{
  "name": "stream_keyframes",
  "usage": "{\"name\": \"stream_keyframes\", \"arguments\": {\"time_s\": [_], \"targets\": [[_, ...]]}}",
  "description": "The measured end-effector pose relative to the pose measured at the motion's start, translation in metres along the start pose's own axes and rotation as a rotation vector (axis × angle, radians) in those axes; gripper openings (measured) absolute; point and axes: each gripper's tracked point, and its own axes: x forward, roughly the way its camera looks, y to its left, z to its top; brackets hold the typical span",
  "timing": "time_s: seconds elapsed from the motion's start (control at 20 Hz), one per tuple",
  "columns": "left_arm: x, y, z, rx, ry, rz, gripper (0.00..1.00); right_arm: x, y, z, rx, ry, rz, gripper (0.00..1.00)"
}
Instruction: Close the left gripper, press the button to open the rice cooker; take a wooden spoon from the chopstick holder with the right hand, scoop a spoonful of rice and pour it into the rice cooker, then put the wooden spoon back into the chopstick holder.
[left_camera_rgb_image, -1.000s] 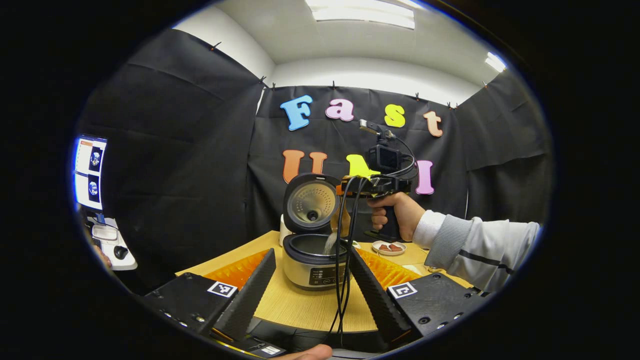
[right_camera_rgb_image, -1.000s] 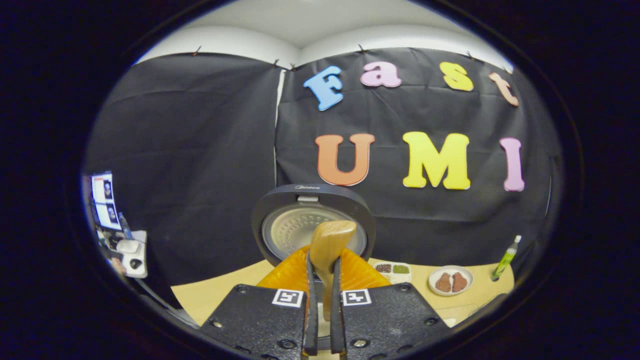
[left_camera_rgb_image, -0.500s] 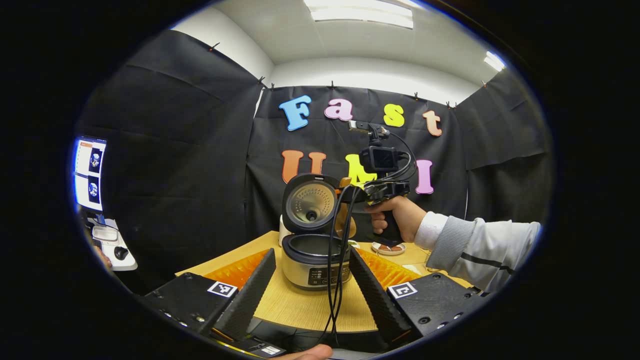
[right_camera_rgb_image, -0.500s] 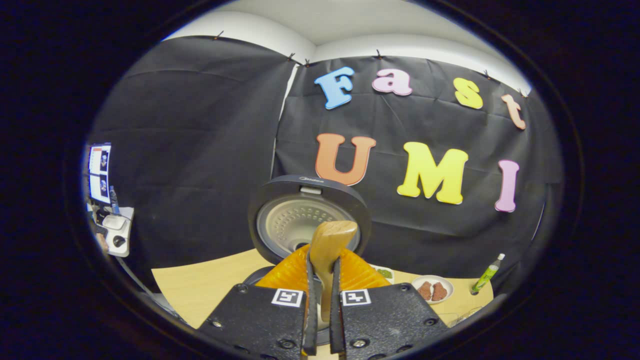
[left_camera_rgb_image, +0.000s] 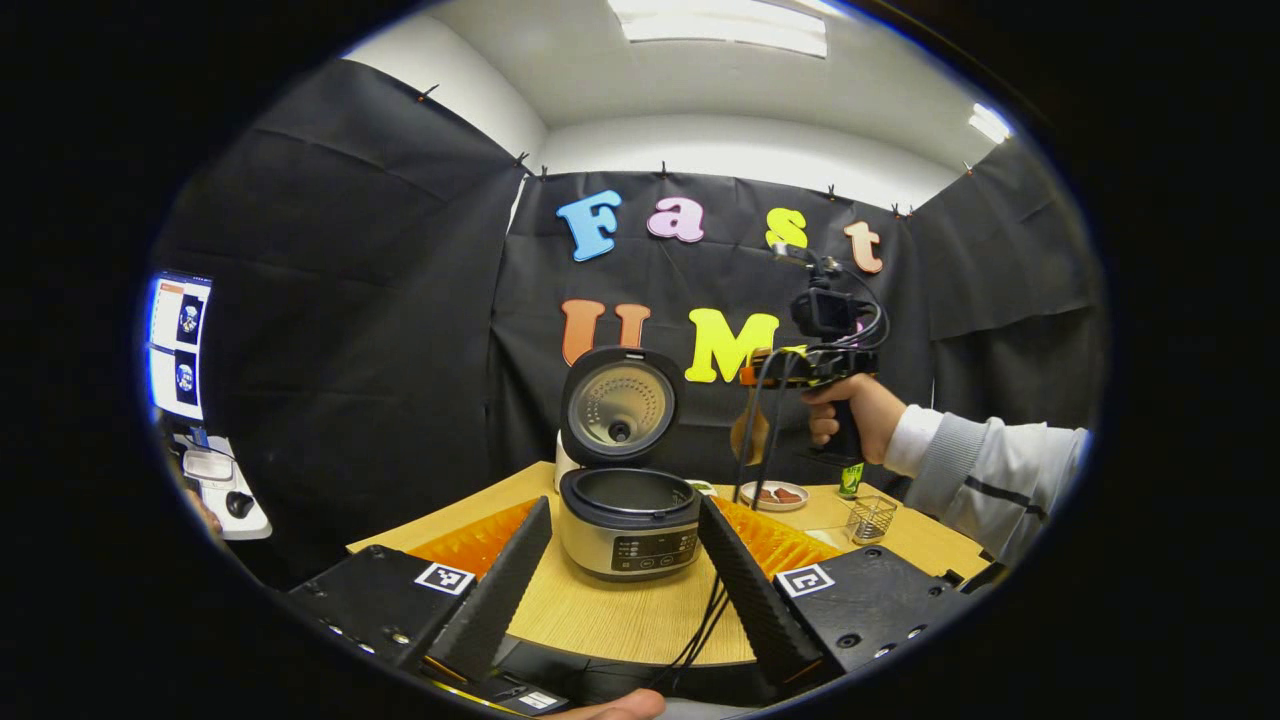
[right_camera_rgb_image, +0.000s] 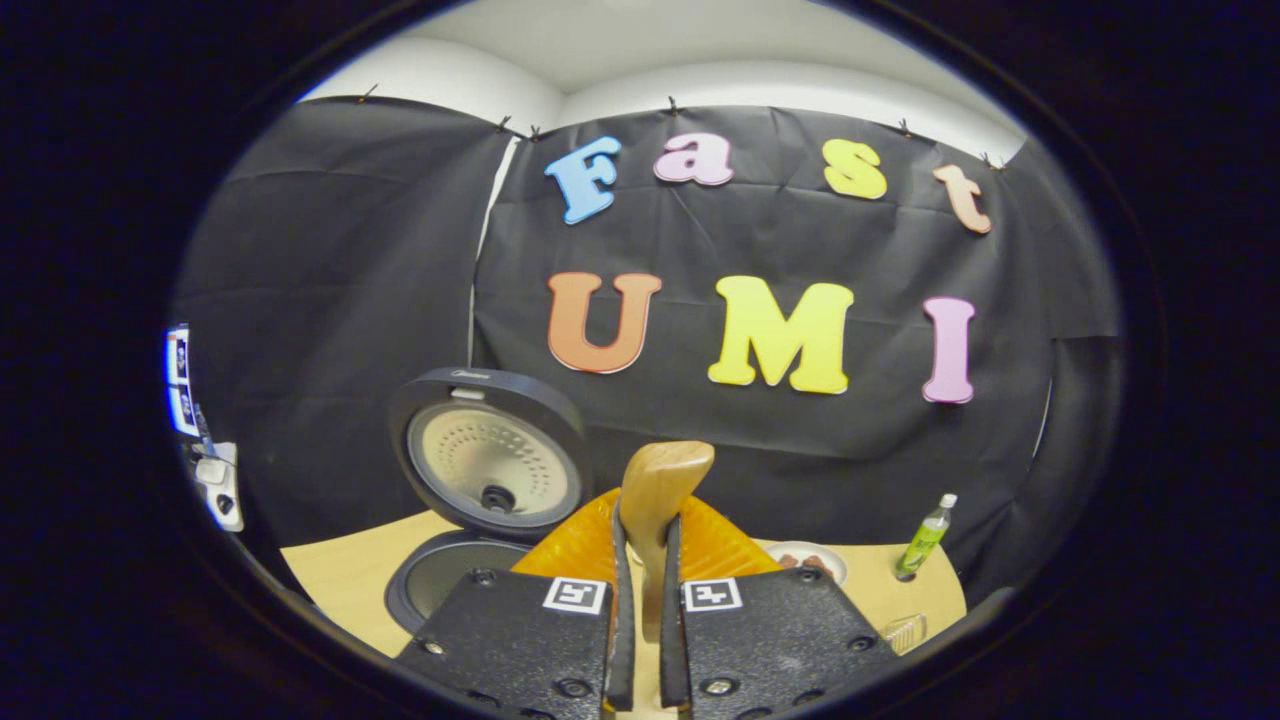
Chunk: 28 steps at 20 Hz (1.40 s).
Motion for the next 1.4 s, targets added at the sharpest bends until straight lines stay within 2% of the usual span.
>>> {"name": "stream_keyframes", "arguments": {"time_s": [0.5,0.75,0.95,1.1,1.4], "targets": [[0.002,0.001,-0.003,0.006,0.0,0.012,0.94,-0.024,-0.134,-0.012,0.045,0.014,-0.15,0.17],[0.002,-0.002,-0.002,0.011,0.004,0.003,0.94,-0.03,-0.208,-0.038,0.081,0.033,-0.263,0.18],[0.0,-0.007,0.001,0.022,-0.003,-0.008,0.94,-0.036,-0.253,-0.07,0.111,0.056,-0.332,0.18],[0.0,-0.013,0.0,0.026,-0.005,-0.022,0.94,-0.038,-0.28,-0.097,0.142,0.084,-0.376,0.18],[0.002,-0.02,-0.003,0.041,0.004,-0.031,0.94,-0.041,-0.302,-0.135,0.193,0.13,-0.394,0.18]]}}
